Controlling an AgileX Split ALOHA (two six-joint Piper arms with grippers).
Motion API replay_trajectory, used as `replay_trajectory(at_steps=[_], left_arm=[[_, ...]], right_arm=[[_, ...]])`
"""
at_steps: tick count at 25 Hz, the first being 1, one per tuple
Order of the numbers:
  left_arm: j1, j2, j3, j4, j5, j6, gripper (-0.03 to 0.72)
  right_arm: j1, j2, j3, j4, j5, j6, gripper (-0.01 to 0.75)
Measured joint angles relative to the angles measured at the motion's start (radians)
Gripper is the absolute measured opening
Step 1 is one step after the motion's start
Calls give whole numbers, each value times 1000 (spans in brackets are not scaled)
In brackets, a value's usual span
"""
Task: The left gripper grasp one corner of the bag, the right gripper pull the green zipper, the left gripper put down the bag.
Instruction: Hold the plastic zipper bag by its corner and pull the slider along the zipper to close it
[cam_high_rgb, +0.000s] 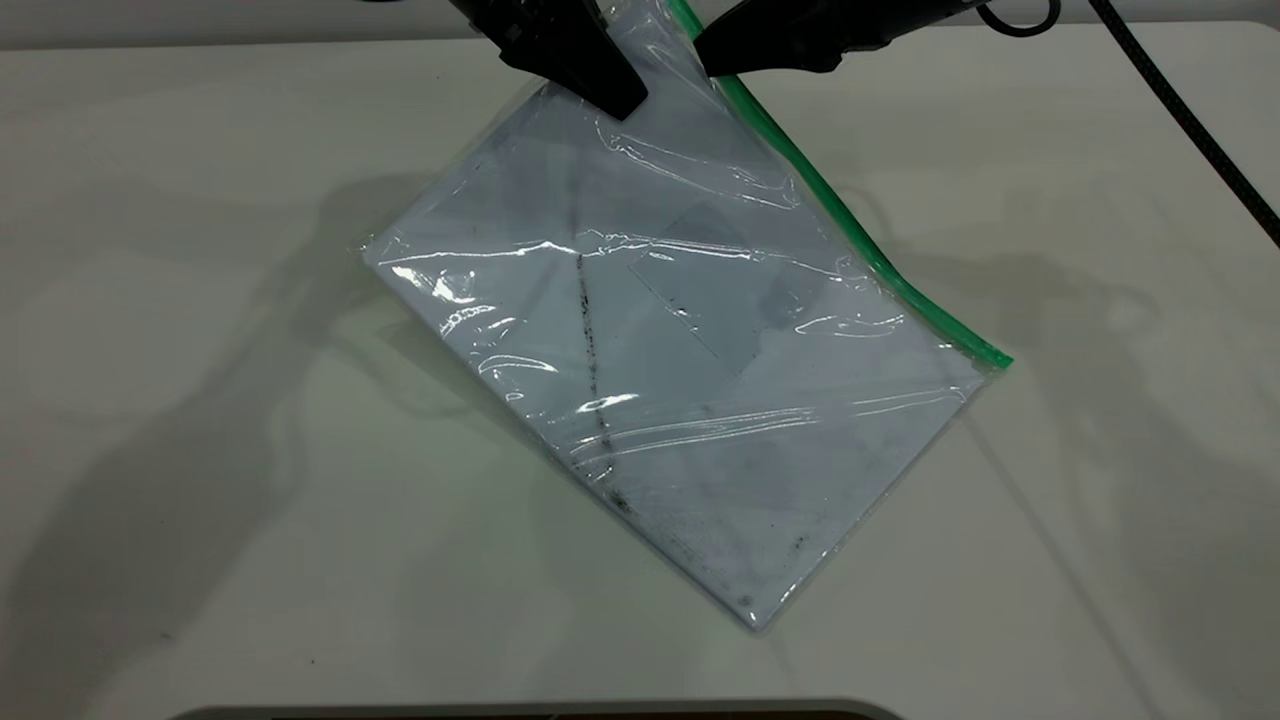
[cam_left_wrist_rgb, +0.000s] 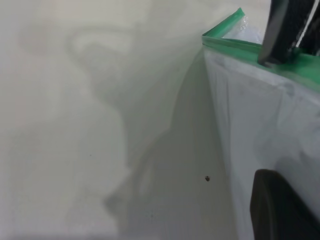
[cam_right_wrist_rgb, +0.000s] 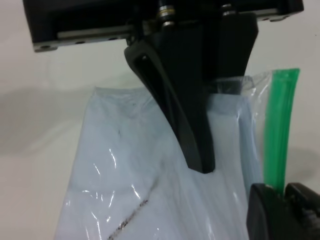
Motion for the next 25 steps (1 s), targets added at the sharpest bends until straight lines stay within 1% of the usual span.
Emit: replay_trajectory(at_steps=[6,15,25], left_arm=[[0,-1,0,-18,-2,1,53],[1,-13,1,-45,-33,67,53],[34,-44,2,-114,-34,84,52]], right_arm=[[0,0,0,-4,-4,-12,36],[0,-3,-1,-23,-38,-12,36],[-8,-6,-7,-18,-58,-12,36]])
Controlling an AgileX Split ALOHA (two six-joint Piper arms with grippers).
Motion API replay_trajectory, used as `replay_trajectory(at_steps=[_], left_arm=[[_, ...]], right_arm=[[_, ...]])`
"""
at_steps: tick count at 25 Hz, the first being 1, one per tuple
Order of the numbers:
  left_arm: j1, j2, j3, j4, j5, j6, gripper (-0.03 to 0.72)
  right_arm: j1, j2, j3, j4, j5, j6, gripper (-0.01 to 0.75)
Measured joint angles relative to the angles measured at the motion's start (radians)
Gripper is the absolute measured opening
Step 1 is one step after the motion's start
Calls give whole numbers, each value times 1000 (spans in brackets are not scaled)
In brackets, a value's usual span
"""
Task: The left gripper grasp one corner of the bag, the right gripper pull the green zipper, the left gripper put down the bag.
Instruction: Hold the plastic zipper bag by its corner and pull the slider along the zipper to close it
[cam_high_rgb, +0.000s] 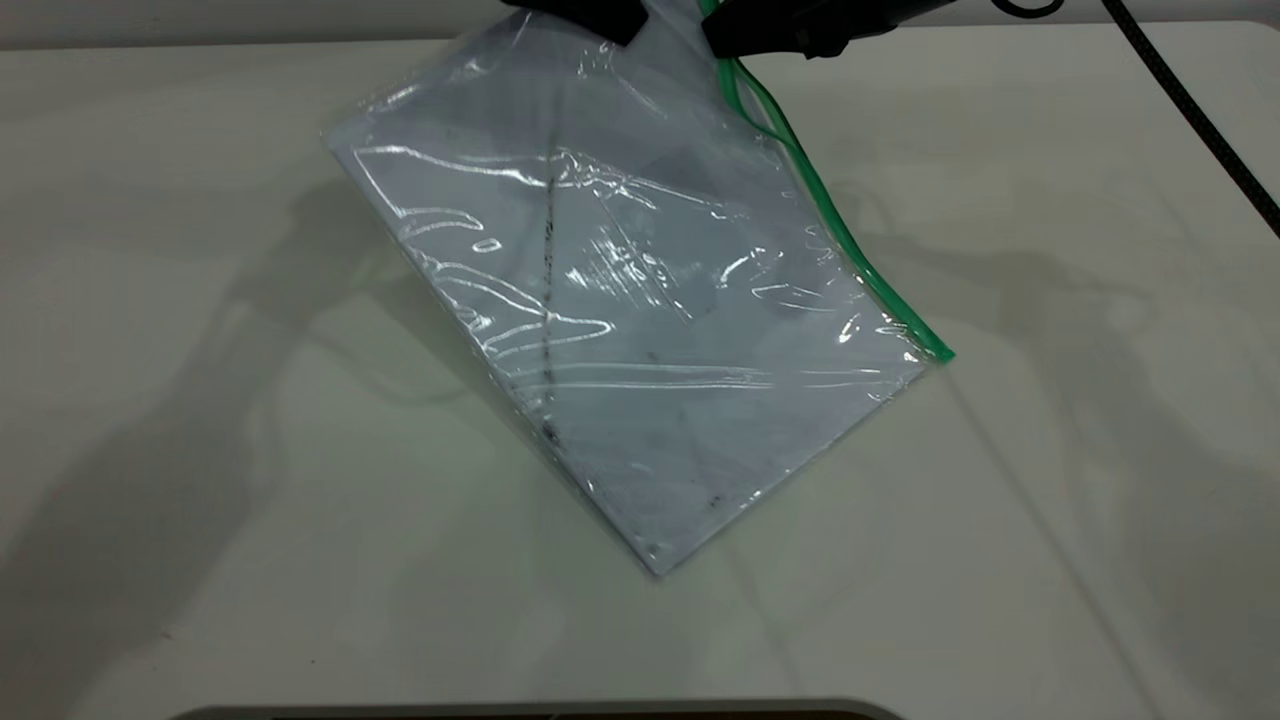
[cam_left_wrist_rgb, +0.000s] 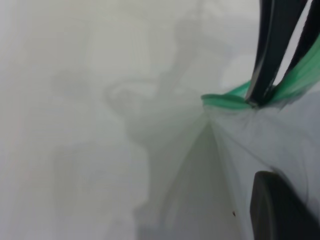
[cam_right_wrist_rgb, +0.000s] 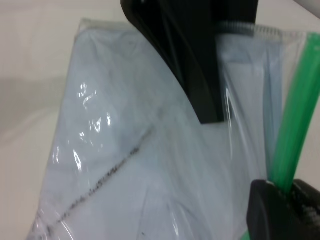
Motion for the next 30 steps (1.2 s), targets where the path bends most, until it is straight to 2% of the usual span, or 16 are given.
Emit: replay_trajectory(at_steps=[16,23,30], left_arm=[[21,-14,0,-143,-30,76,52],[72,-57,-1,-228,-40,95,52],[82,-58,-1,-230,-64,99,51]], right_arm=[[-52,0,-3,8,15,0,36],[-100,61,-2,-23,-51,0,36],[-121,122,-2,-27,-60,0,36]])
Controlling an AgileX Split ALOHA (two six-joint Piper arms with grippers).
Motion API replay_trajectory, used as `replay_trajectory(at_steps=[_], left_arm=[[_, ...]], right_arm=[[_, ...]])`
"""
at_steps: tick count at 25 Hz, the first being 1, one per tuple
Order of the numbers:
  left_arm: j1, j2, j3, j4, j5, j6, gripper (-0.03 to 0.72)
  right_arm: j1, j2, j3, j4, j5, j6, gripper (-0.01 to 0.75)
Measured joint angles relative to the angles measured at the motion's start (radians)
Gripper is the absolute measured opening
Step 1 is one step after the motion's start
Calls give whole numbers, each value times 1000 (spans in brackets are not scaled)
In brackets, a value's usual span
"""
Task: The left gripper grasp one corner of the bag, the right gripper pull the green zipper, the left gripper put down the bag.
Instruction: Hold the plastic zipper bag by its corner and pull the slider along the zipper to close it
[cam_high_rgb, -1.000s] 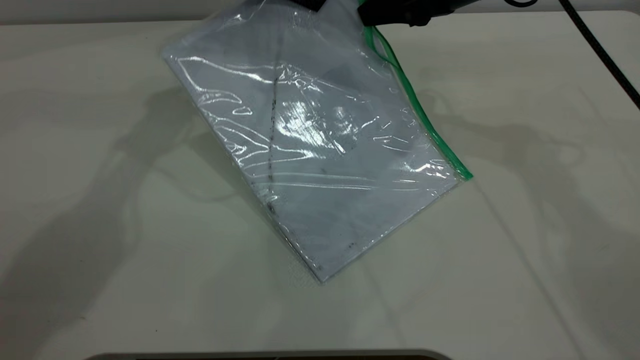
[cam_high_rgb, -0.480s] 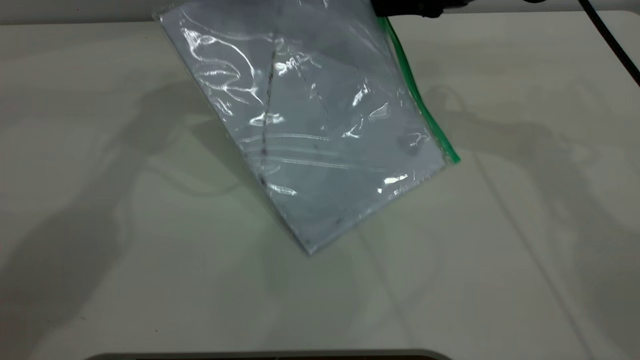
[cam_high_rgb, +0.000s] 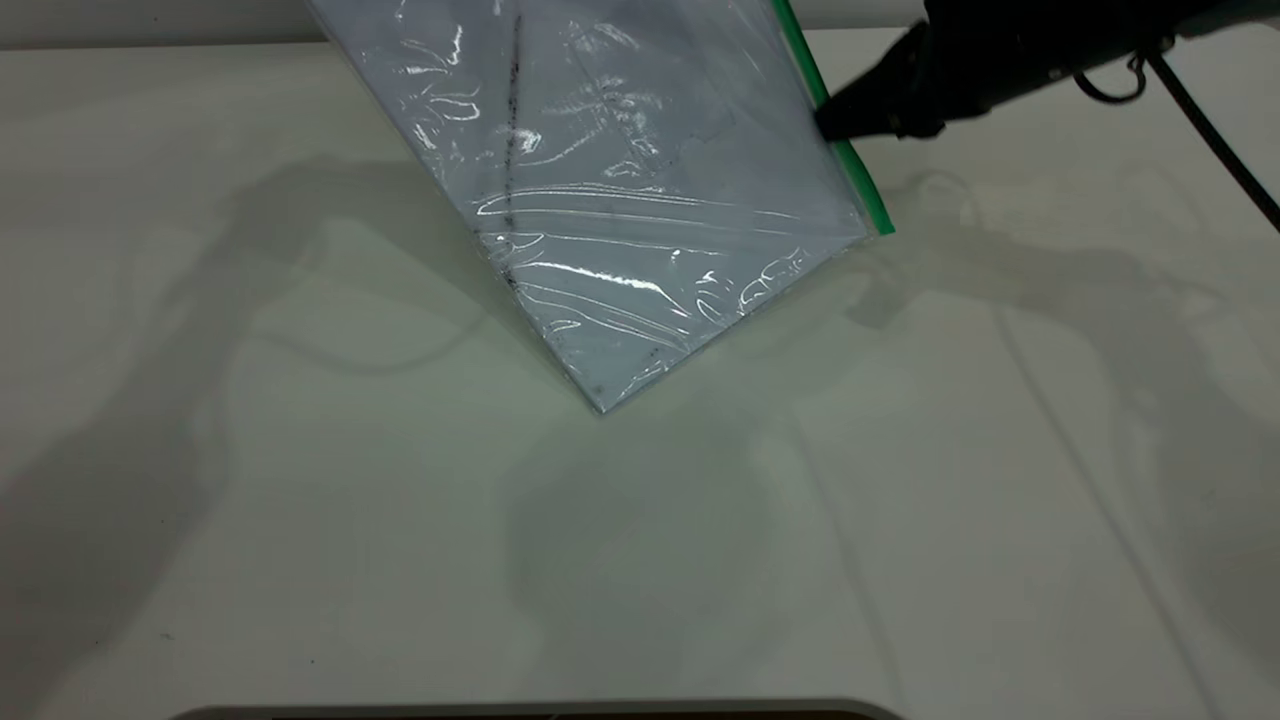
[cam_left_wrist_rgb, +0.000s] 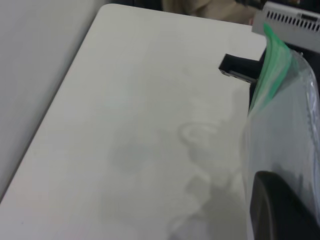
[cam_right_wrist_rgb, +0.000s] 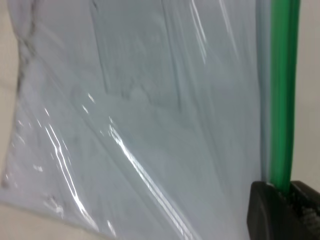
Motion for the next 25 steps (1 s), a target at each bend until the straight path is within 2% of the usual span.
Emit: replay_trajectory(at_steps=[25], left_arm=[[36,0,0,-7,-16,6,51]], right_arm=[[-18,61,0,-93,-49,9,36]])
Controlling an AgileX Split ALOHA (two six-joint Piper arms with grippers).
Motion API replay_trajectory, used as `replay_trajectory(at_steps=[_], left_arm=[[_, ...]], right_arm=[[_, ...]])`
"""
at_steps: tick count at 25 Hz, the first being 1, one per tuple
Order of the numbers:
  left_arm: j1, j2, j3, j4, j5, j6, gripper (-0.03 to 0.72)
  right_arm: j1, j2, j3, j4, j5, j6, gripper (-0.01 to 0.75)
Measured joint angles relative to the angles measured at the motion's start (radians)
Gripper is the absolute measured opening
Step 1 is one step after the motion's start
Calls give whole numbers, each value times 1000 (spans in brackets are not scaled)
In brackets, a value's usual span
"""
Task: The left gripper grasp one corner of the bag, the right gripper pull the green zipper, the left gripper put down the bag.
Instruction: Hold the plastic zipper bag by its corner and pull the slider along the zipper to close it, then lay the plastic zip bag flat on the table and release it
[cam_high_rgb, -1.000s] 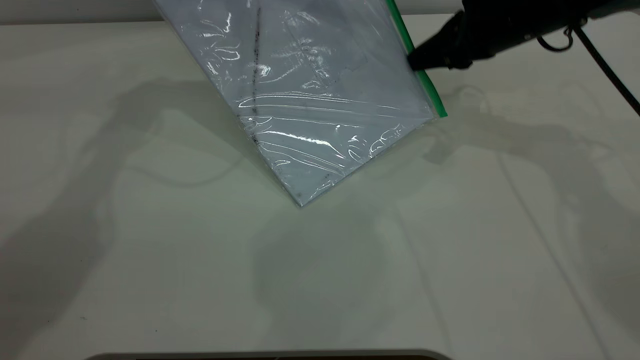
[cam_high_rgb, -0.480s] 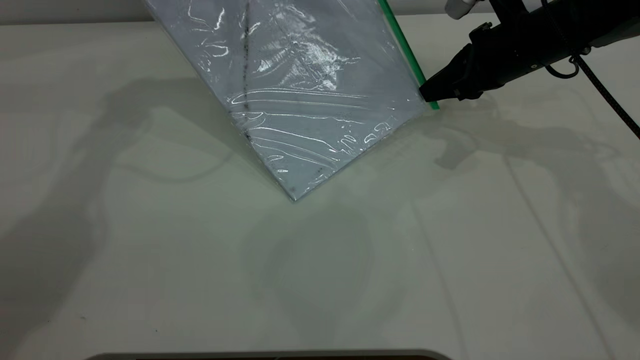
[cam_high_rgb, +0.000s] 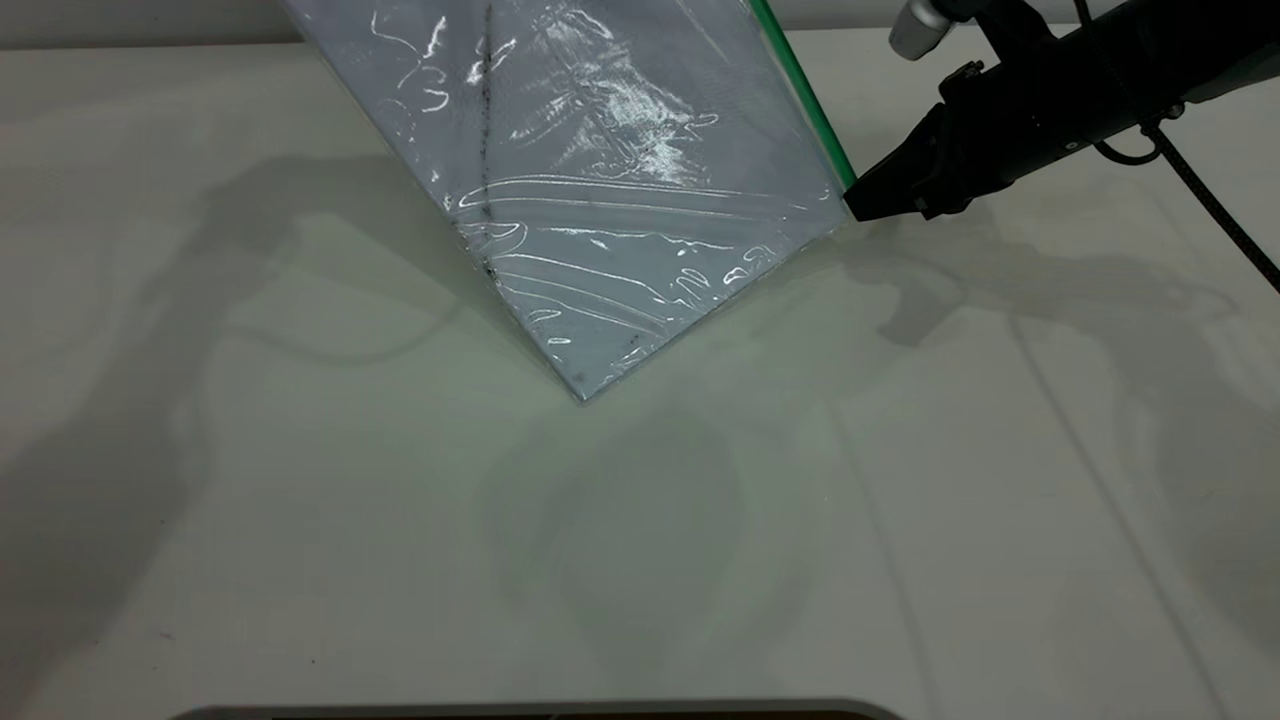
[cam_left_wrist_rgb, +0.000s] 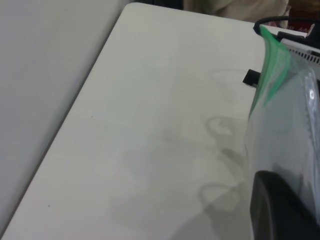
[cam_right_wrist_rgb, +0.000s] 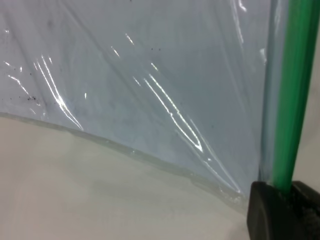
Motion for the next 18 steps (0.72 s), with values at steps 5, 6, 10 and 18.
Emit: replay_trajectory(at_steps=[5,6,10,18], left_arm=[[0,0,0,0,0,0,51],[0,0,0,0,0,0,51],[3,2,-1,20,-7,-29,51],[0,84,-6,54,10,-101,51]], right_arm=[[0,0,0,16,0,11,39],[0,0,0,29,0,11,46],[0,1,0,103,-15,12,131],[-2,-141,1,117,-79,69,538]])
